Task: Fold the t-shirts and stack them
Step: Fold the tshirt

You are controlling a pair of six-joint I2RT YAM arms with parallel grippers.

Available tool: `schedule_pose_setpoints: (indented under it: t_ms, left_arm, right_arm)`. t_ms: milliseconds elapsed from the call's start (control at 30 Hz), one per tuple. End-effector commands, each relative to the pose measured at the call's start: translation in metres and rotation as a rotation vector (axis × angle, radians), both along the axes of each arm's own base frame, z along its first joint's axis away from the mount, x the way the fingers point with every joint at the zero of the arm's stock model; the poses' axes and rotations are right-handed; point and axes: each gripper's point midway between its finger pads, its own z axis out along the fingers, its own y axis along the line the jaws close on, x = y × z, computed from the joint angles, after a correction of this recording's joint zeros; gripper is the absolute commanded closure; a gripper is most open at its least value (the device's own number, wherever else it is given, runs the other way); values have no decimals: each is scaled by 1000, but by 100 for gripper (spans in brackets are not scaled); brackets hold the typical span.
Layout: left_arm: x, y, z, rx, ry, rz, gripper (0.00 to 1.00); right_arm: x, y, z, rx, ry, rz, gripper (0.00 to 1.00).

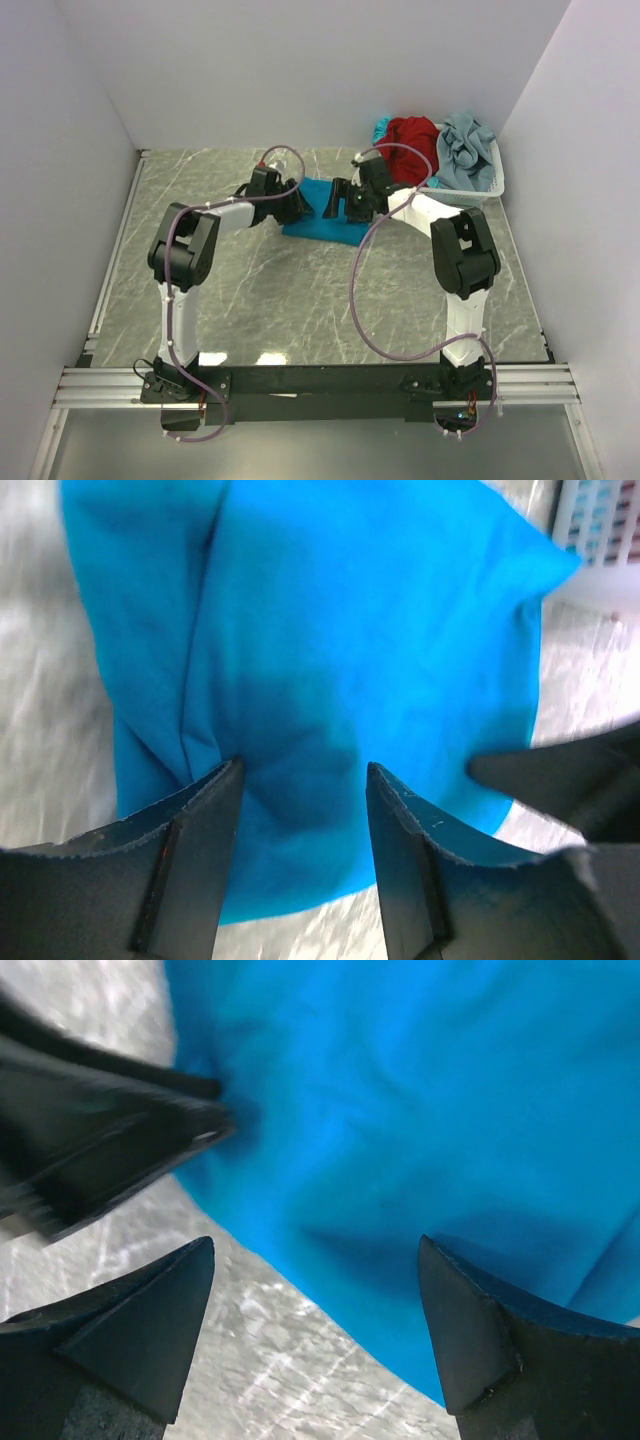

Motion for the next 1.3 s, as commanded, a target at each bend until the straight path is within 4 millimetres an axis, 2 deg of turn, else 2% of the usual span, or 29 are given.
schedule_pose_setpoints:
  t_ms: [0,67,133,167,200,233,267,300,333,367,433,467,500,567,600,667,733,767,800,867,900,933,967,1000,1067,1133,1167,1200,1267]
  left_arm:
    - [-33,4,-1,-27,26,-14,42]
    - [-47,7,-2,-20,33,-17,42]
    - [-70,12,-17,10,69,-24,42]
    - [-76,14,-13,16,63,-20,42]
    - [-93,19,-25,37,95,-20,42]
    - [-99,22,-27,51,96,-8,42]
    - [-108,19,-17,41,83,-13,42]
    - [-125,24,-27,57,112,-16,42]
    - [-133,27,-26,65,114,-12,42]
    - [-140,31,-16,84,96,5,42]
    - [-163,40,-18,125,105,18,42]
    - [-167,46,-3,137,70,44,42]
    - [-175,49,-1,142,66,50,41]
    - [-185,49,25,114,16,57,41]
    - [-187,52,29,117,2,73,41]
    - [-185,53,49,88,-51,90,40]
    - [-174,56,61,106,-96,111,40]
    - [-171,55,60,123,-93,106,40]
    - [-160,49,73,116,-119,103,40]
    - [-149,44,66,146,-114,85,40]
    - [-137,37,76,140,-141,79,40]
    - [-130,34,76,151,-154,67,41]
    - [-123,31,60,182,-122,57,41]
    - [-106,27,70,187,-148,73,42]
    - [-84,20,60,223,-140,65,43]
    - [-72,16,53,233,-131,50,44]
    - [-67,16,37,258,-98,54,45]
    - [-57,13,42,257,-112,64,46]
    - [-50,15,28,296,-92,73,46]
  right_arm:
    - [-10,1,-14,5,22,1,11]
    - [-27,0,-27,-10,44,12,11]
    - [-49,-1,-40,-27,74,25,11]
    - [-56,-1,-44,-29,81,30,11]
    - [-64,-1,-45,-30,86,35,11]
    - [-86,-1,-59,-47,126,49,11]
    - [-95,-1,-62,-50,132,51,11]
    - [-103,1,-55,-43,117,59,11]
    - [-125,-5,-66,-59,153,56,11]
    - [-139,0,-65,-60,145,75,11]
    - [-164,-4,-56,-54,135,72,11]
    - [-177,-2,-54,-66,127,83,11]
    - [-182,0,-35,-44,83,82,11]
    - [-196,-3,-28,-50,67,90,11]
    - [-194,-3,-11,-25,25,85,11]
    - [-193,-6,3,-27,-15,80,11]
    - [-184,-8,27,-19,-86,64,10]
    - [-183,-11,31,-32,-97,52,10]
    - [-174,-15,43,-39,-135,23,10]
    - [-167,-22,47,-54,-144,-4,9]
    - [-161,-25,48,-58,-144,-26,9]
    - [-154,-34,46,-64,-136,-60,9]
    - [-150,-38,45,-66,-132,-79,9]
    - [-146,-43,39,-72,-112,-101,9]
    - [-137,-54,34,-68,-97,-140,9]
    - [-134,-57,29,-61,-91,-148,9]
    - [-127,-63,29,-55,-93,-171,9]
    - [-125,-66,26,-58,-85,-174,9]
    - [-116,-73,25,-59,-86,-198,9]
